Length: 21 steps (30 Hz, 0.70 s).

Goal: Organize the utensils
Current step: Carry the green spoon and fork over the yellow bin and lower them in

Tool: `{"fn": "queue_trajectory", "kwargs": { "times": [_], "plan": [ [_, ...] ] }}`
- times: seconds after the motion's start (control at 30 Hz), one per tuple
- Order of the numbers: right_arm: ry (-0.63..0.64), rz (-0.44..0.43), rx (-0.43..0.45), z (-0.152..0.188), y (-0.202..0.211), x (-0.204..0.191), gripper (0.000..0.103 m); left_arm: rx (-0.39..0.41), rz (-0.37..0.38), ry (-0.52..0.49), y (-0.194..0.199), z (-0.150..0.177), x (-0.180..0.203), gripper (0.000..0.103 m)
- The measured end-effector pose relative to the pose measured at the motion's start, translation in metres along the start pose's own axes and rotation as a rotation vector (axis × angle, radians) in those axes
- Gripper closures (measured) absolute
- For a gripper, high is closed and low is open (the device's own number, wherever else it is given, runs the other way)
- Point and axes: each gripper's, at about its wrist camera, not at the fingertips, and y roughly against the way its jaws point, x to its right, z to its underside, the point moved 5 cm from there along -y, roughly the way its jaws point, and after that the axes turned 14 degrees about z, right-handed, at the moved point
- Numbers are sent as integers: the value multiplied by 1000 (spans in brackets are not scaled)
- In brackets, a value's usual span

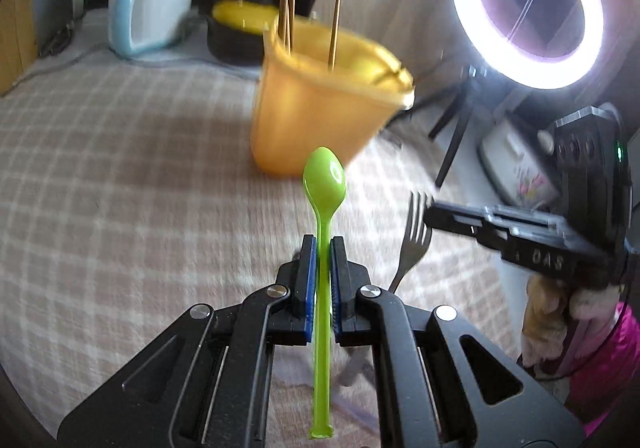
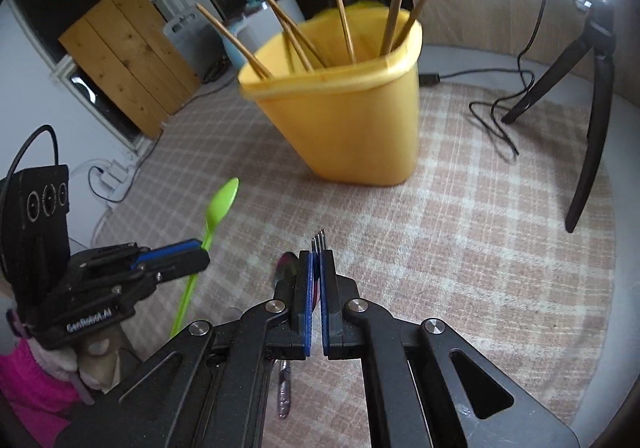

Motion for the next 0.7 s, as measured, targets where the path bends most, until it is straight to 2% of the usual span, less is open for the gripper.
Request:
{"fn": "queue_trajectory", "kwargs": {
  "times": [0.2,0.7],
  "plan": [
    [-2,20,98,-9,27,-6,101,91,5,-40,22,-30,5,99],
    [19,84,285,-51,78,-17,101,238,24,-135,21,-114,17,99]
  ]
}}
